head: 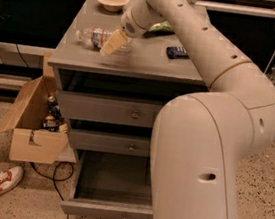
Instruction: Place water bottle into bottom drawer
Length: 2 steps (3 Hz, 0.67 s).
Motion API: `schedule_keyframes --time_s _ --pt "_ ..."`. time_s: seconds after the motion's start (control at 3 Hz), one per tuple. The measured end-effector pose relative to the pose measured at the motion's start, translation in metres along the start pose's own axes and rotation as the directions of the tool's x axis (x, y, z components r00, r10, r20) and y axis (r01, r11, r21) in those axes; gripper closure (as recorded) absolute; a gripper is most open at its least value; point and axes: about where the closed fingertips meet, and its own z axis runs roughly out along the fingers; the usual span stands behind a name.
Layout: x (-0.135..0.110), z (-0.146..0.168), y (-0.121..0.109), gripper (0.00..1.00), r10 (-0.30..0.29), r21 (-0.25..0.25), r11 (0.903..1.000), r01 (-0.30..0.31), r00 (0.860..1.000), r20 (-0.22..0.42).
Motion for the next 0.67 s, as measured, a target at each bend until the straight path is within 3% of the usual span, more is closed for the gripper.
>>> schedule_keyframes --time_s 0.67 --pt "0.0051 0.0186 -0.0001 0.5 0.022 -0.025 0.9994 -0.023 0.999 -0.023"
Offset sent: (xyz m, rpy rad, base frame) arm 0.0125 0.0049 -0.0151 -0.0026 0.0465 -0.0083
